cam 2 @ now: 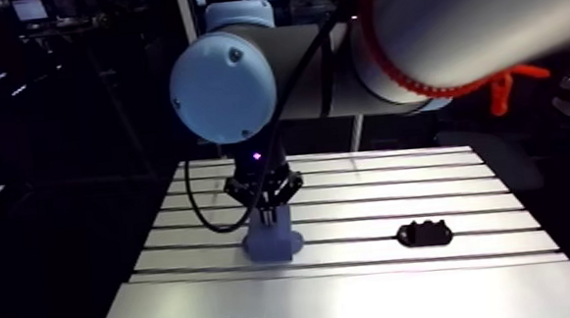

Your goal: Pick up the M10 bolt and insert it into the hex recess until seated.

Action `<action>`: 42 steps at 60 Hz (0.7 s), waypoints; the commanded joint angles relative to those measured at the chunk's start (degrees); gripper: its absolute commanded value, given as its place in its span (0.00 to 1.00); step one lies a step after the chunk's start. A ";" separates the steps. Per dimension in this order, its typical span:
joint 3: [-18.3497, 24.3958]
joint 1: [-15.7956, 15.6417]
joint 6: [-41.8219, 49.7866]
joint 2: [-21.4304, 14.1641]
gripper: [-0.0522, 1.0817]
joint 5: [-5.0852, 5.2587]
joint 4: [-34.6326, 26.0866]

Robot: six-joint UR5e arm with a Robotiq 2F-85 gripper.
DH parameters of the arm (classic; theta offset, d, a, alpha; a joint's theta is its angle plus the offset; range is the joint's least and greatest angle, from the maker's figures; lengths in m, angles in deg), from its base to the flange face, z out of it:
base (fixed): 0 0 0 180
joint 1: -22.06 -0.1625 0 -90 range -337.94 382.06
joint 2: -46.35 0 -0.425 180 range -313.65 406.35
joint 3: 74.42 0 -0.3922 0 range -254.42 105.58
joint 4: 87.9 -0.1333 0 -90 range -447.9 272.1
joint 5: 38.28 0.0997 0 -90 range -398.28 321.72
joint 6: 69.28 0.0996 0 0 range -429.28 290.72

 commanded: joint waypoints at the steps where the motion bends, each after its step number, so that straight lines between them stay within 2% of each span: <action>1: 0.24 0.11 -0.53 -0.48 1.00 -0.01 -0.15; 19: 2.24 -0.33 -0.72 -2.75 0.96 0.18 -2.41; 20: 2.49 -0.33 -0.72 -3.00 0.91 0.11 -3.20; 21: 2.49 -0.33 -0.72 -3.00 0.91 0.11 -3.20; 22: 2.75 -0.33 -0.72 -3.34 0.76 0.02 -3.84; 23: 2.75 -0.33 -0.72 -3.34 0.76 0.02 -3.84; 24: 3.02 -0.33 -0.72 -3.76 0.41 0.16 -4.54; 25: 3.02 -0.33 -0.72 -3.76 0.41 0.16 -4.54; 26: 3.43 -0.40 -0.72 -4.13 0.09 0.10 -5.69; 29: 3.94 -0.34 -0.65 -4.48 0.06 -0.28 -7.28; 30: 4.02 -0.18 -0.64 -4.68 0.05 -0.93 -8.41; 31: 4.02 -0.18 -0.64 -4.68 0.05 -0.93 -8.41; 32: 4.33 -0.16 -0.64 -4.86 0.05 -1.63 -9.33; 33: 4.33 -0.16 -0.64 -4.86 0.05 -1.63 -9.33; 34: 4.60 -0.30 -0.64 -5.11 0.05 -2.26 -9.92; 35: 4.60 -0.30 -0.64 -5.11 0.05 -2.26 -9.92; 37: 5.20 -0.41 -0.64 -5.97 0.05 -3.64 -10.25; 38: 5.20 -0.41 -0.64 -5.97 0.05 -3.64 -10.25; 39: 5.70 -0.49 -0.64 -6.25 0.05 -4.28 -10.50; 42: 6.37 -0.50 -0.64 -6.44 0.05 -4.82 -11.21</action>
